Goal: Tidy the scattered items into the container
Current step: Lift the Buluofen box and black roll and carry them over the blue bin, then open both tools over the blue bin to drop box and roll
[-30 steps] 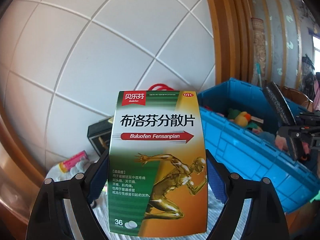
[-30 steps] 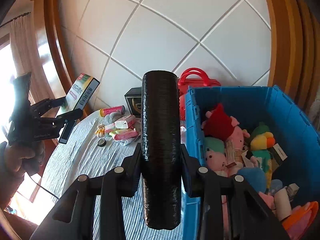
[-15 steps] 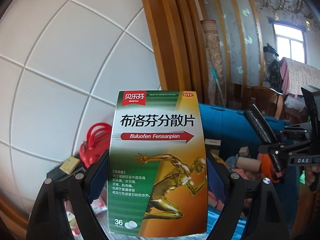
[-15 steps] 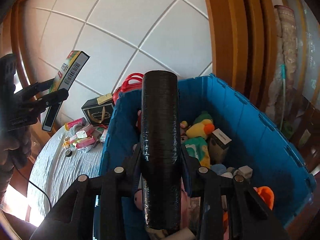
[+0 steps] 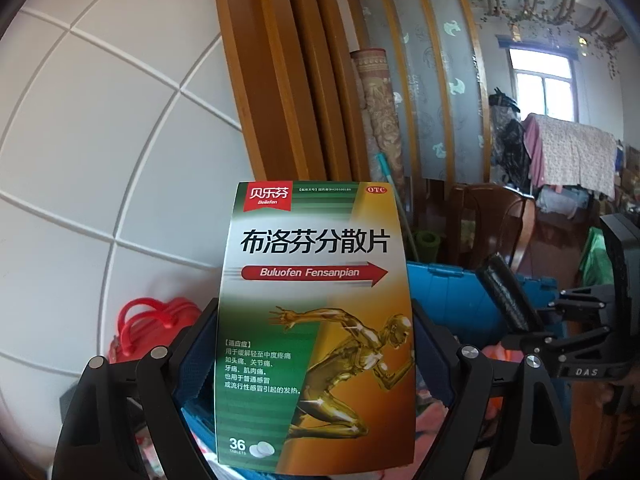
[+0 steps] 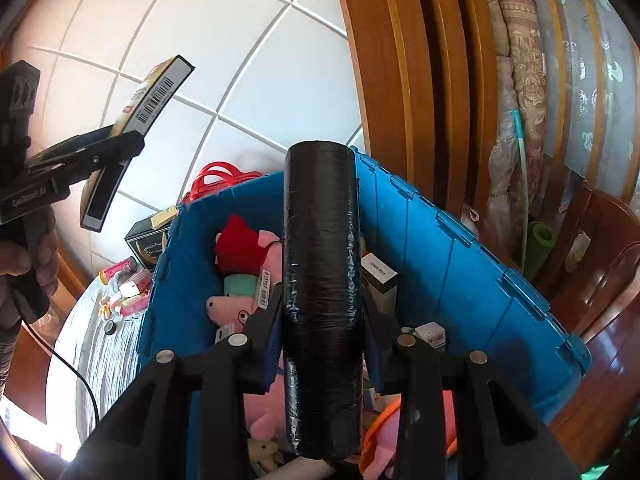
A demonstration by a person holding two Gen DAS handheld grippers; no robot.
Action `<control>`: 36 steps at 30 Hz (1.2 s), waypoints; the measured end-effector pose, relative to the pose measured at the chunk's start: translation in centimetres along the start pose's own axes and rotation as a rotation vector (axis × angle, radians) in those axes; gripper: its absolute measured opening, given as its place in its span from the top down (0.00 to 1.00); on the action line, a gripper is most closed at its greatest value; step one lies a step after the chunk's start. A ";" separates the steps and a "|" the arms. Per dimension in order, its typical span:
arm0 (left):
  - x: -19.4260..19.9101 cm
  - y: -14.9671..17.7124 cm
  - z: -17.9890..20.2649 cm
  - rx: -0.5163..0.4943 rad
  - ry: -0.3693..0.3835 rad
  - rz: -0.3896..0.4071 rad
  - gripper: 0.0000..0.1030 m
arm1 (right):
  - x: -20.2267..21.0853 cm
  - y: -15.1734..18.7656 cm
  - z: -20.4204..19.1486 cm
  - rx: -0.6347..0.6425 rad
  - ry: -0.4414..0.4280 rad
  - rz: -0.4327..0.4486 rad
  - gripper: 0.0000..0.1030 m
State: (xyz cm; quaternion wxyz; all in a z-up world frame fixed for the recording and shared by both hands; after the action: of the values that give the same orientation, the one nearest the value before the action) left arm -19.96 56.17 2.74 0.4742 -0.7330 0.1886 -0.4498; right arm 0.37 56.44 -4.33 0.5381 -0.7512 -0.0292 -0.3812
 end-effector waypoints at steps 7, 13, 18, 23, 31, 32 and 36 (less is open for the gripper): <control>-1.2 -0.8 0.5 -0.013 0.004 0.004 0.16 | -0.5 -0.6 1.1 -0.008 0.009 -0.002 0.68; -2.0 -1.3 0.2 -0.007 -0.009 0.013 0.16 | -0.8 -1.5 1.7 -0.035 0.016 0.027 0.68; -2.2 -1.9 -0.3 0.019 -0.035 0.043 0.00 | -0.4 -2.6 3.2 -0.097 0.053 0.085 0.14; -2.2 -1.2 -1.7 0.070 -0.039 0.034 0.00 | -0.2 -3.0 3.1 -0.081 0.068 0.088 0.13; -1.3 1.3 -3.9 0.094 -0.096 0.007 0.00 | -0.6 -2.9 1.2 -0.052 0.027 0.067 0.13; -1.0 1.9 -4.4 0.105 -0.103 0.000 0.00 | -0.7 -2.8 0.8 -0.044 0.019 0.064 0.13; 0.4 4.2 -6.5 0.148 -0.140 -0.026 0.00 | -1.3 -2.7 -1.5 -0.011 -0.019 0.058 0.13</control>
State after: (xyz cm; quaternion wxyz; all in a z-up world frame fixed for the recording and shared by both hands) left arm -24.54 50.41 0.23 0.5330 -0.7280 0.1119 -0.4163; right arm -2.60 56.85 -2.77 0.5443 -0.7583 -0.0104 -0.3587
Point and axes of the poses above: each gripper's, at about its wrist camera, not at the fingertips, and x roughly against the way its jaws point, z to its right, y to its underside, the point moved 5 cm from there along -x, roughly the way its jaws point, and after that the axes turned 4 degrees about y, right-handed, at the moved point
